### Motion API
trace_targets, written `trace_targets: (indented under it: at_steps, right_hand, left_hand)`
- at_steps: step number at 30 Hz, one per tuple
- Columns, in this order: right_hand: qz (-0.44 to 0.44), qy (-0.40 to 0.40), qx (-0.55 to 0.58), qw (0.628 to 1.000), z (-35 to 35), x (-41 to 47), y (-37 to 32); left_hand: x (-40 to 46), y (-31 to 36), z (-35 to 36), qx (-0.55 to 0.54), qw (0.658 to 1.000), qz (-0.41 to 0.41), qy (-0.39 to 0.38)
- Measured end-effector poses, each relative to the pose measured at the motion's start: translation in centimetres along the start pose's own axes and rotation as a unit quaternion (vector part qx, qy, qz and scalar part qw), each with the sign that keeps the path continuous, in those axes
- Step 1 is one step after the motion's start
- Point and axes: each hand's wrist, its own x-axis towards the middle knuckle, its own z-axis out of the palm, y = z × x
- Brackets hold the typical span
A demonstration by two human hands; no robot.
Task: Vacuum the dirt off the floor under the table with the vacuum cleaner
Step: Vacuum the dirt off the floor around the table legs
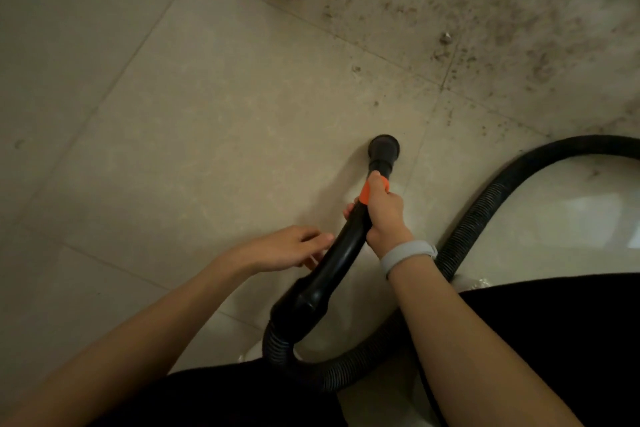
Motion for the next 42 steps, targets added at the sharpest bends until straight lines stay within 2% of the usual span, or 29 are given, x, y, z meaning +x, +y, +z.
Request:
trace_targets:
  at_steps: [4, 5, 9, 12, 23, 33, 37, 42]
  right_hand:
    - [-0.011, -0.075, -0.052, 0.996, 4.4, 0.6, -0.2]
    - [-0.012, -0.089, -0.063, 0.994, 5.6, 0.7, -0.6]
    - [-0.013, -0.131, -0.067, 0.989, 9.6, 1.2, -3.1]
    - [-0.004, -0.15, -0.072, 0.986, 11.5, 2.1, -5.1]
    - [0.037, -0.222, -0.078, 0.971, 12.3, 7.7, -13.3]
    - [0.096, -0.29, -0.042, 0.951, 11.5, 11.6, -14.5]
    - [0.109, -0.312, -0.04, 0.943, 11.5, 12.2, -15.8]
    - [0.121, -0.338, -0.065, 0.931, 12.5, 12.8, -17.5]
  left_hand:
    - [-0.5, -0.6, 0.2, -0.153, 0.988, 0.006, -0.015]
    - [-0.6, -0.6, 0.0, -0.161, 0.987, 0.018, 0.013]
    - [0.0, 0.2, -2.0, -0.174, 0.963, 0.029, 0.204]
    - [1.2, 1.2, -4.5, -0.114, 0.959, 0.025, 0.259]
    - [6.4, 9.1, -8.4, 0.012, 0.956, -0.032, 0.293]
    - [8.6, 13.6, -7.7, 0.108, 0.92, -0.184, 0.328]
    - [9.0, 15.6, -8.5, 0.122, 0.92, -0.19, 0.321]
    - [9.9, 15.7, -8.9, 0.133, 0.903, -0.18, 0.368]
